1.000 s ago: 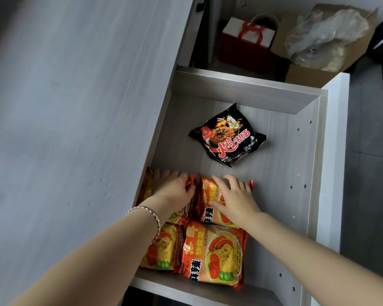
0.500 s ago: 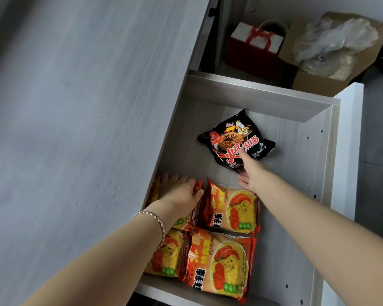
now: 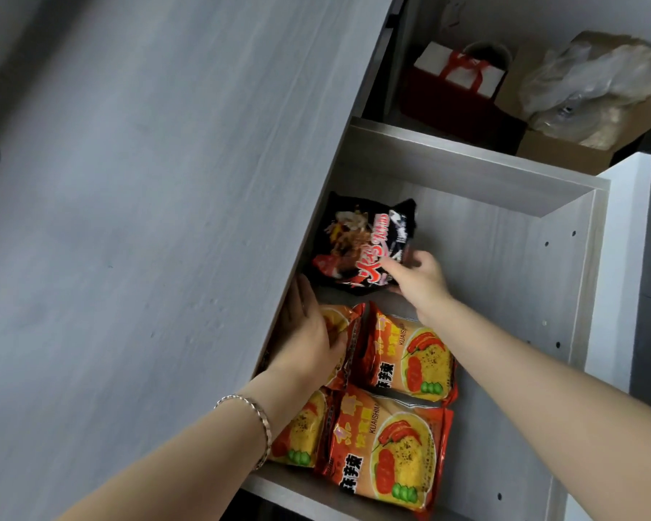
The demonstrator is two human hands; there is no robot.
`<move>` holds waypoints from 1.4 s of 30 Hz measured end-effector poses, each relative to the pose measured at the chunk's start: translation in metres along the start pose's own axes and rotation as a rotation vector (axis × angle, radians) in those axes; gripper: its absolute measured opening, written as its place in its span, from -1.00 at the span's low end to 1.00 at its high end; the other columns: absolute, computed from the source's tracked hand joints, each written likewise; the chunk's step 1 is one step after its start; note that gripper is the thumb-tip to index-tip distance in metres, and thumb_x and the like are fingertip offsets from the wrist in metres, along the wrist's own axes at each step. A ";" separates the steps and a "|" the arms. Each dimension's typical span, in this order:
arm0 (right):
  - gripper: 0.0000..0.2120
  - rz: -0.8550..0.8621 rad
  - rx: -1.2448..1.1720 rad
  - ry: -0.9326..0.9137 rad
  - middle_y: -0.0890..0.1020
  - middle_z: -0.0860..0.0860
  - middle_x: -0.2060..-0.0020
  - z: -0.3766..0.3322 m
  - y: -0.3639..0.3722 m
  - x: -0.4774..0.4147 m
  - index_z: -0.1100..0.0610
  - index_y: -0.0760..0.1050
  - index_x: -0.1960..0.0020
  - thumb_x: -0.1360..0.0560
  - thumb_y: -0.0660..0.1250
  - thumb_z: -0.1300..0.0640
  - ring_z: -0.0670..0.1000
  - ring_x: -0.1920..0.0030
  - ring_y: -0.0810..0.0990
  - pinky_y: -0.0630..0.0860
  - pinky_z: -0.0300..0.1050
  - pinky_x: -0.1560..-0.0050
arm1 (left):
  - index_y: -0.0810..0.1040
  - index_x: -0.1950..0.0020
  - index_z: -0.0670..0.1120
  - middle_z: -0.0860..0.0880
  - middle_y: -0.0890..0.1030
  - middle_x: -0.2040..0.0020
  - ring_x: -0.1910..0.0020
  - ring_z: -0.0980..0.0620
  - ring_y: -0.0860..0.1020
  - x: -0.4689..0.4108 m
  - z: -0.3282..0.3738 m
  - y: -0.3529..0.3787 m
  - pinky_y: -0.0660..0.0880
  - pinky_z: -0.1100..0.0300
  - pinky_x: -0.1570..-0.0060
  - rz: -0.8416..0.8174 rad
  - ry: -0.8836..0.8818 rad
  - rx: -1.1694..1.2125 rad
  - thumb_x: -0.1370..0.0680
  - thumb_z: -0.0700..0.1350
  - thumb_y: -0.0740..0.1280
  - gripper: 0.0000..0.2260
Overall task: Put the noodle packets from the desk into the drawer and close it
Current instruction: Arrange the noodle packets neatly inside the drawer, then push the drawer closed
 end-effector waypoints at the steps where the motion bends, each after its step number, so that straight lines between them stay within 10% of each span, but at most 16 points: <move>1: -0.57 -0.028 0.075 -0.047 0.59 0.11 -0.11 -0.006 0.014 0.002 0.18 0.39 -0.17 -0.39 0.44 0.06 0.09 -0.04 0.60 0.56 0.10 -0.14 | -0.38 -0.51 -0.17 -0.16 -0.34 -0.54 -0.57 -0.13 -0.13 0.002 0.000 -0.001 0.17 -0.01 -0.50 0.013 0.011 0.011 -0.57 0.14 0.20 -0.14; 7: -0.61 -0.212 0.408 -0.124 0.60 0.15 -0.12 -0.002 0.053 0.010 0.24 0.41 -0.23 -0.46 0.37 0.13 0.14 -0.09 0.58 0.53 0.06 -0.14 | -0.36 -0.53 -0.04 -0.08 -0.40 -0.53 -0.57 -0.09 -0.08 0.001 0.000 0.006 0.35 -0.03 -0.40 0.013 0.112 0.046 -0.58 0.04 0.23 -0.18; 11: -0.60 -0.243 0.648 -0.243 0.55 0.15 -0.05 -0.001 0.040 0.011 0.21 0.46 -0.28 -0.49 0.32 0.08 0.10 -0.06 0.51 0.44 -0.09 -0.08 | -0.22 -0.55 0.11 0.03 -0.36 -0.55 -0.52 -0.01 -0.36 -0.004 0.014 0.004 -0.23 0.01 -0.50 -0.021 0.221 0.008 -0.58 -0.02 0.22 -0.28; 14: -0.61 -0.026 0.758 -0.281 0.47 0.17 -0.25 -0.005 -0.001 0.016 0.17 0.43 -0.31 -0.54 0.23 0.03 0.16 -0.28 0.42 0.37 0.02 -0.27 | -0.13 -0.55 0.18 0.08 -0.29 -0.57 -0.53 0.01 -0.35 -0.014 0.028 -0.002 -0.35 0.02 -0.45 -0.027 0.293 -0.084 -0.59 0.03 0.18 -0.36; 19: -0.55 0.436 0.620 0.247 0.47 0.26 -0.27 0.066 -0.101 0.034 0.19 0.42 -0.28 -0.47 0.22 -0.03 0.28 -0.27 0.44 0.41 0.08 -0.22 | -0.05 -0.54 0.20 0.07 -0.23 -0.58 -0.55 -0.08 -0.26 -0.033 0.041 -0.001 -0.37 -0.04 -0.46 -0.069 0.297 -0.187 -0.60 0.11 0.10 -0.45; 29: -0.64 -0.001 0.867 -0.022 0.40 0.17 -0.30 0.059 -0.025 0.058 0.06 0.50 -0.26 -0.53 0.20 -0.03 0.22 -0.33 0.34 0.31 -0.03 -0.33 | 0.03 -0.55 0.11 -0.04 -0.16 -0.59 -0.56 -0.17 -0.15 -0.033 0.030 0.006 -0.25 -0.12 -0.49 -0.192 0.188 -0.347 -0.62 0.17 -0.01 -0.50; 33: -0.57 -0.092 0.859 0.000 0.49 0.16 -0.31 0.049 -0.029 0.065 0.09 0.38 -0.37 -0.54 0.18 -0.04 0.18 -0.29 0.46 0.43 -0.04 -0.26 | 0.08 -0.54 -0.04 -0.13 -0.10 -0.59 -0.51 -0.22 0.15 -0.021 0.039 -0.004 0.13 -0.11 -0.47 -0.210 0.150 -0.343 -0.64 0.11 0.02 -0.50; 42: -0.79 0.316 0.888 -0.216 0.52 0.12 -0.12 -0.054 -0.148 0.117 0.14 0.52 -0.09 -0.50 0.21 0.15 0.17 0.01 0.56 0.46 -0.11 0.15 | 0.49 -0.15 -0.17 -0.12 0.59 -0.12 -0.09 -0.14 0.57 0.029 0.110 -0.031 0.44 0.10 0.04 -0.094 0.340 -0.358 -0.61 -0.07 0.13 -0.75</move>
Point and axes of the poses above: each hand's wrist, its own x-axis away from the middle knuckle, its own y-axis out of the palm, z = x × y, the point moved 10 cm from there along -x, towards the middle knuckle
